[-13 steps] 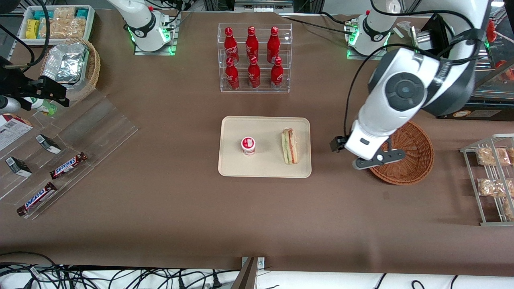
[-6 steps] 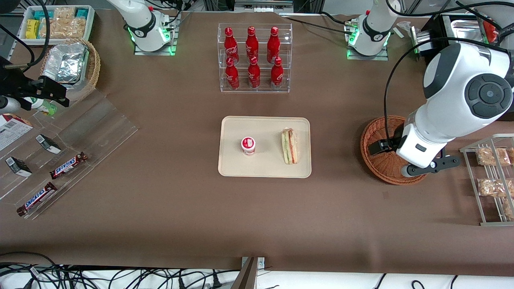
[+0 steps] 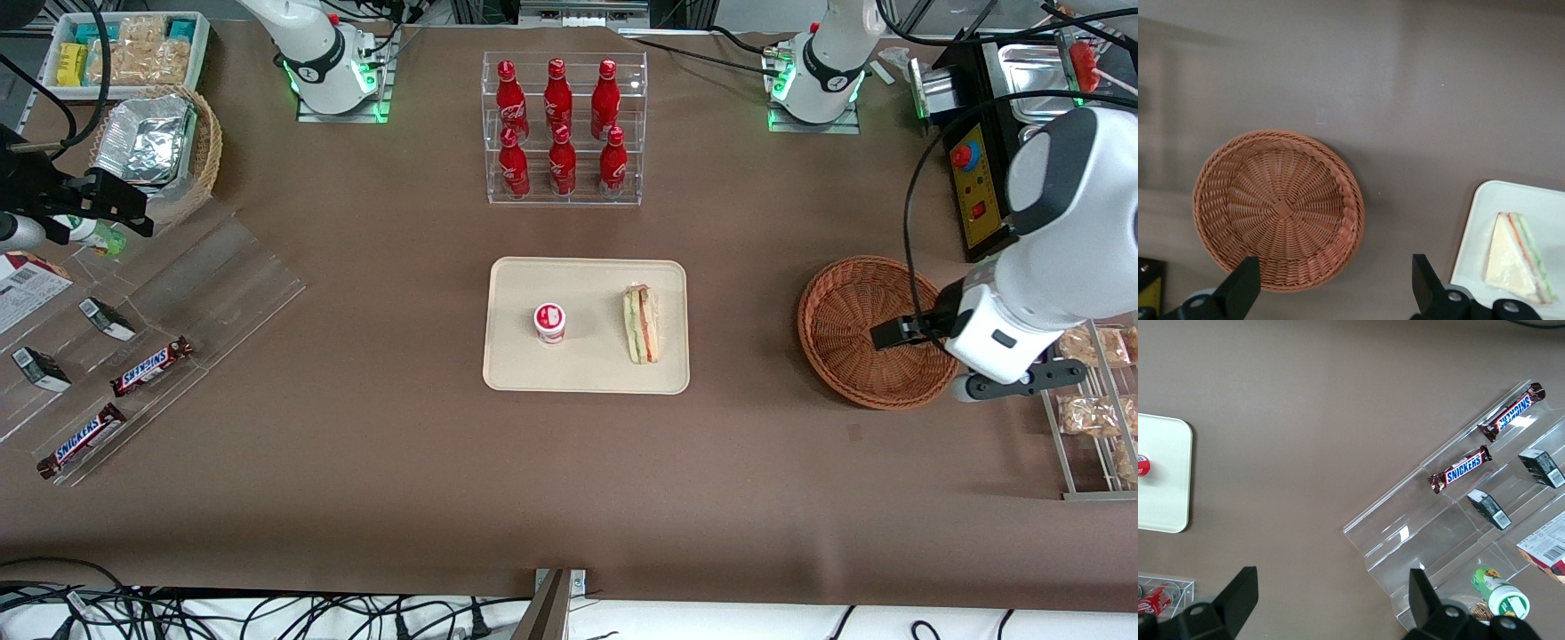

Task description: Place sandwich from basket to tray

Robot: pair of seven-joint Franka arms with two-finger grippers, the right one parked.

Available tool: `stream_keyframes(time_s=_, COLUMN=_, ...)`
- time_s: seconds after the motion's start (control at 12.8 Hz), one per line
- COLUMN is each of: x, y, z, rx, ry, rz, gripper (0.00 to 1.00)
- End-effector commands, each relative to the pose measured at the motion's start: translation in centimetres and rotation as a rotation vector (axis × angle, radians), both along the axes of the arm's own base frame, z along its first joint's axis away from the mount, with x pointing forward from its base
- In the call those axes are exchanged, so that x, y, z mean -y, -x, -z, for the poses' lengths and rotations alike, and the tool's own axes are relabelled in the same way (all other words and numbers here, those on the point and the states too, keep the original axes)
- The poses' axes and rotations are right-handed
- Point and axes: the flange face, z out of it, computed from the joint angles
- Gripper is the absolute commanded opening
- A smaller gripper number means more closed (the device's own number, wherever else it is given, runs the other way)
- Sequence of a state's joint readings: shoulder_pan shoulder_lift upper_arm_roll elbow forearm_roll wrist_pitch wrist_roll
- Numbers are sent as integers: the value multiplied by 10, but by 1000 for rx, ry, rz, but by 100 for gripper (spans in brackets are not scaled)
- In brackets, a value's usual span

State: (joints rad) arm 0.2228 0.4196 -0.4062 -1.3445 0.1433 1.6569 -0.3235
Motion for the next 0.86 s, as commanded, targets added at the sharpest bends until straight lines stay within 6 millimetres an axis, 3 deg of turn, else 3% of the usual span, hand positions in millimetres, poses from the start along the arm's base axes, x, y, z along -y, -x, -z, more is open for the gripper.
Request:
stream_keyframes(time_s=0.0, x=1, y=4, z=-4, rx=-51, ry=60, rz=75, gripper=100)
stream_keyframes(time_s=0.23, x=-2, y=3, z=-15, rx=-60, ry=30, rz=83, gripper=100)
stream_keyframes(time_s=0.39, x=-17, y=5, z=-25, rx=-44, ry=38, rz=91, gripper=100)
stream_keyframes(time_s=0.78, x=-17, y=5, z=-25, rx=-44, ry=30, rz=85, gripper=100)
